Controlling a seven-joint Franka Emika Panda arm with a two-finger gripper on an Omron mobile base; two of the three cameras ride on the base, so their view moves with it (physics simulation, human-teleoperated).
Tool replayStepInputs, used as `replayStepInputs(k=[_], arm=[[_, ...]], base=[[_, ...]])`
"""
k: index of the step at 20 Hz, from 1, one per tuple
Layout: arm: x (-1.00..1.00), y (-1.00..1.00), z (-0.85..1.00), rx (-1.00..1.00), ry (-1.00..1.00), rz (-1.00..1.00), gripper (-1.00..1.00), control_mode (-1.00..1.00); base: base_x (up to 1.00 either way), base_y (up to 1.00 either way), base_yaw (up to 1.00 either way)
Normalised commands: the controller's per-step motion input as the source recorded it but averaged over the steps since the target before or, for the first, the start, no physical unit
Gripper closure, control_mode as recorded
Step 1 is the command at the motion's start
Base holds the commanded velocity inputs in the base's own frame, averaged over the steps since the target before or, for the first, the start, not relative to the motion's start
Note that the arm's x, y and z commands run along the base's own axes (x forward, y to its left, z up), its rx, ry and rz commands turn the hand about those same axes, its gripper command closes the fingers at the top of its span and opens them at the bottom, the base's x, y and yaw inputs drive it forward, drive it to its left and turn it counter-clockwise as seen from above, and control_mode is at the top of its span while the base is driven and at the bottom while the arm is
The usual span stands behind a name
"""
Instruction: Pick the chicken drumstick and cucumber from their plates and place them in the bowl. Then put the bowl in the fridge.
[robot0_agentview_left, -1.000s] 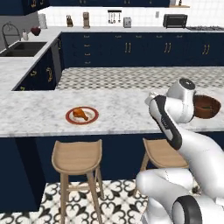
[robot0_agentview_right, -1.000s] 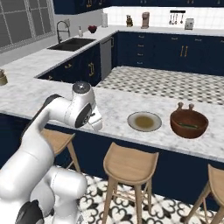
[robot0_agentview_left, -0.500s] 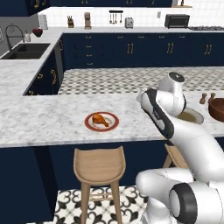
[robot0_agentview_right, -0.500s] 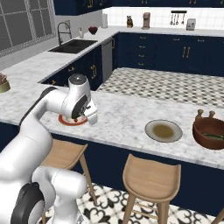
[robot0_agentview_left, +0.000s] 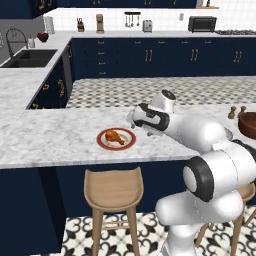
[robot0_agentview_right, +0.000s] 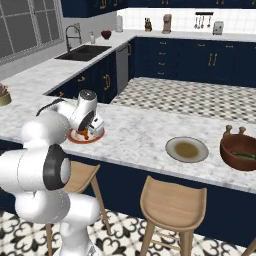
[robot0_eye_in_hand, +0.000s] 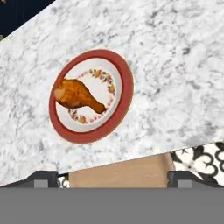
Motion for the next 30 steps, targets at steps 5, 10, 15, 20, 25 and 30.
replayStepInputs(k=[5, 10, 15, 20, 25, 30], arm=[[0.80, 0.80, -0.36, -0.14, 0.18, 0.28, -1.00, -1.00], [0.83, 0.16, -0.33, -0.15, 0.03, 0.03, -1.00, -1.00], [0.61, 0.12, -0.47, -0.01, 0.00, 0.13, -1.00, -1.00], [0.18, 0.24, -0.54, -0.07, 0.05, 0.22, -1.00, -1.00], [0.23, 0.01, -0.49, -0.15, 0.02, 0.25, -1.00, -1.00], [0.17, 0.00, -0.47, -0.11, 0.01, 0.27, -1.00, -1.00]], base=[[0.00, 0.00, 0.00], [0.00, 0.00, 0.00], [0.00, 0.00, 0.00], [0.00, 0.00, 0.00], [0.00, 0.00, 0.00], [0.00, 0.00, 0.00]])
